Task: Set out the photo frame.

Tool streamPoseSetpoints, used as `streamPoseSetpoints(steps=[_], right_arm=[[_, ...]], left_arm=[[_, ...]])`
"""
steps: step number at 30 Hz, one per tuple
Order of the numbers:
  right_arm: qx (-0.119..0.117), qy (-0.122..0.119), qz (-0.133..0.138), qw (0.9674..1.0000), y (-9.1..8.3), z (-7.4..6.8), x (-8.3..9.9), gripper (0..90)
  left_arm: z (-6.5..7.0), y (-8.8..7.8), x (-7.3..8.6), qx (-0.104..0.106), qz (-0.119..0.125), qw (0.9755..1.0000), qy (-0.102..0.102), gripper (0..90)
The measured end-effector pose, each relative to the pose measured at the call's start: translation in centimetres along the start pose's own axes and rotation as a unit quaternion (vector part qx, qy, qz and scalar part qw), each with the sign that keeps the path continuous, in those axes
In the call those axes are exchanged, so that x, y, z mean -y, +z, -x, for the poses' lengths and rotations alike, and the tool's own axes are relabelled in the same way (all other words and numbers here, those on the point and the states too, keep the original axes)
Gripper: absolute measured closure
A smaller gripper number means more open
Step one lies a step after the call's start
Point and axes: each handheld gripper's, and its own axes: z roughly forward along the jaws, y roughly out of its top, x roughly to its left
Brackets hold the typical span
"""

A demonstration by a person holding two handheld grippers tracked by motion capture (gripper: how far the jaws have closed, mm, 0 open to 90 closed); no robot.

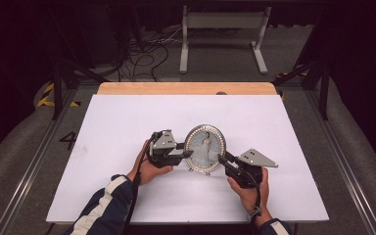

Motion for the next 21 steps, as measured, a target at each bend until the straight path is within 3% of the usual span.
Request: streamPoseSetpoints(steps=[5,21], right_arm=[[-0.007,0.001,-0.002,1.0000,0.19,0.14,-0.13,73.6],[-0.027,-0.005,-0.008,0.9996,1.00,0.44,-0.65,73.4]], left_arm=[[0.08,-0.15,0.09,0.003,-0.005,1.0000,-0.003,66.0],[0.79,-0.81,0.75,-0.014,-0.007,0.9998,-0.011,65.3]])
